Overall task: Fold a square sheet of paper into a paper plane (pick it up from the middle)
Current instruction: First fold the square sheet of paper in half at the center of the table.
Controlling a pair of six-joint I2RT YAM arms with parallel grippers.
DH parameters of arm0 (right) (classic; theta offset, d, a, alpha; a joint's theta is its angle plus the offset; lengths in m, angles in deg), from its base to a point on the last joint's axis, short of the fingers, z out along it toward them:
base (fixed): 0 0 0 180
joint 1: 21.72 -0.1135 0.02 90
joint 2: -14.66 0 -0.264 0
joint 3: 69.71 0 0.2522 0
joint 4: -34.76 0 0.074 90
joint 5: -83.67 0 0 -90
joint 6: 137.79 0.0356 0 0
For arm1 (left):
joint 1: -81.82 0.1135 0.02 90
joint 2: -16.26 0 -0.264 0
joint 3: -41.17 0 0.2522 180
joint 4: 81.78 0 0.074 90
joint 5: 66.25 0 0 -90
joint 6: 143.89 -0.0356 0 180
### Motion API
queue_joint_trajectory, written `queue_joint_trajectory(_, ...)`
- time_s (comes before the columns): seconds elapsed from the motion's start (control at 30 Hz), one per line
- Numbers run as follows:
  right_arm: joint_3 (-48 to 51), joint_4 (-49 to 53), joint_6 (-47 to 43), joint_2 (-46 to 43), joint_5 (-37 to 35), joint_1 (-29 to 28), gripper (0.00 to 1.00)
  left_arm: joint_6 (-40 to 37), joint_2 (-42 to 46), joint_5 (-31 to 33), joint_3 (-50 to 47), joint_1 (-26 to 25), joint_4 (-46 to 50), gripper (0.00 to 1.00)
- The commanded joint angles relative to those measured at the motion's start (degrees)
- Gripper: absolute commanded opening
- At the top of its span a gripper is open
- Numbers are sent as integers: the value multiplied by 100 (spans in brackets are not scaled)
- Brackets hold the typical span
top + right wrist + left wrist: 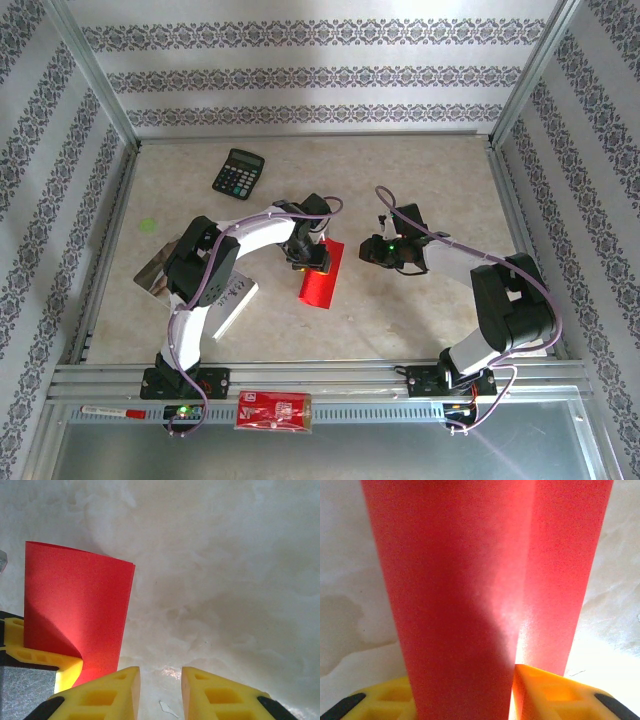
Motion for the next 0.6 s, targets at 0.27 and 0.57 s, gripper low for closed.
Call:
queue_joint_trajectory(0.27, -90, -43, 81, 41, 13, -57, 28, -28, -717, 356, -375, -128, -151, 42)
queue_joint_trajectory(0.57, -74, -39, 76, 27, 0, -57, 28, -15, -733, 369, -405, -129, -177, 44)
